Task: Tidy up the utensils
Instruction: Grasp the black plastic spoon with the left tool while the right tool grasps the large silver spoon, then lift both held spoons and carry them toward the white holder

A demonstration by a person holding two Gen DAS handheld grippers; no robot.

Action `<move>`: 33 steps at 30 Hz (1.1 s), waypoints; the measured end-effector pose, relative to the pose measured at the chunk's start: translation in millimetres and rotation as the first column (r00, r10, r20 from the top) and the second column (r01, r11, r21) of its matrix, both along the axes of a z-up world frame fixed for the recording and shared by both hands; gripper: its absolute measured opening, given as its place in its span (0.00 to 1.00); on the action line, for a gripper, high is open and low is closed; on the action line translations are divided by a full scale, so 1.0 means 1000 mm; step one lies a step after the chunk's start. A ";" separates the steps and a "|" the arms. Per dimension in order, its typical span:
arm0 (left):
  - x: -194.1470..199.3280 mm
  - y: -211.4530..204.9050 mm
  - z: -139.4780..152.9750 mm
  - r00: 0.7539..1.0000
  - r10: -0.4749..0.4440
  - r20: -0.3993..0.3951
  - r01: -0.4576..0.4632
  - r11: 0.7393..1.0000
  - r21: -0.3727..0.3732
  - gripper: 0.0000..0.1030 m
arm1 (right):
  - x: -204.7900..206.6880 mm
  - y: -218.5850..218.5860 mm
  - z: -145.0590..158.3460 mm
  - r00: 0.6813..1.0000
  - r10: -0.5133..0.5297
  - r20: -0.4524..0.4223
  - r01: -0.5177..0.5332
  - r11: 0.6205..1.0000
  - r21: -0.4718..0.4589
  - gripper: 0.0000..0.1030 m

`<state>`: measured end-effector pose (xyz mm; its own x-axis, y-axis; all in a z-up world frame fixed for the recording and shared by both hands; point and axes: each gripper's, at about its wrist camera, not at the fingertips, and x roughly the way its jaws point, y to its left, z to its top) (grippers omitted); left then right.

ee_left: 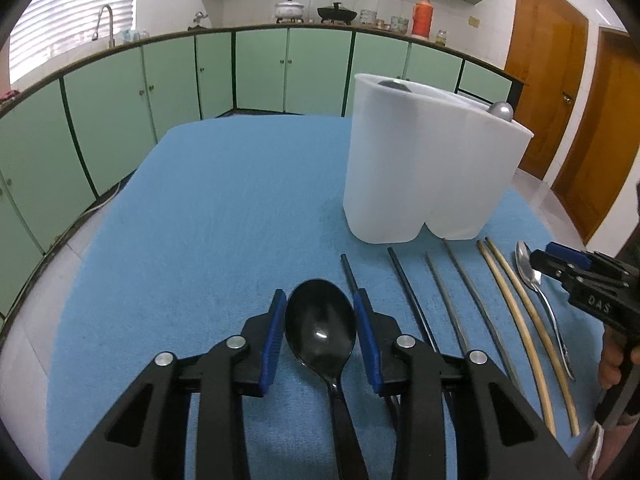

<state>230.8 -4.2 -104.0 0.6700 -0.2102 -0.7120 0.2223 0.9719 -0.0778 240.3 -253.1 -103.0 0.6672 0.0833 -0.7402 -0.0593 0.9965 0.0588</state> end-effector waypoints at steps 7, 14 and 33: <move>-0.002 0.001 -0.001 1.000 0.001 0.010 -0.001 1.000 -0.006 0.33 | 0.019 0.003 -0.007 0.998 -0.030 -0.053 0.029 1.000 -0.006 0.42; 0.001 0.002 -0.003 1.000 -0.003 0.015 0.004 1.000 -0.008 0.33 | 0.022 0.005 -0.014 0.996 -0.051 -0.080 0.049 0.999 -0.024 0.39; -0.013 0.003 0.015 0.994 -0.004 0.109 0.008 0.999 -0.040 0.33 | -0.027 0.000 0.015 0.992 -0.006 0.130 0.001 0.999 0.044 0.33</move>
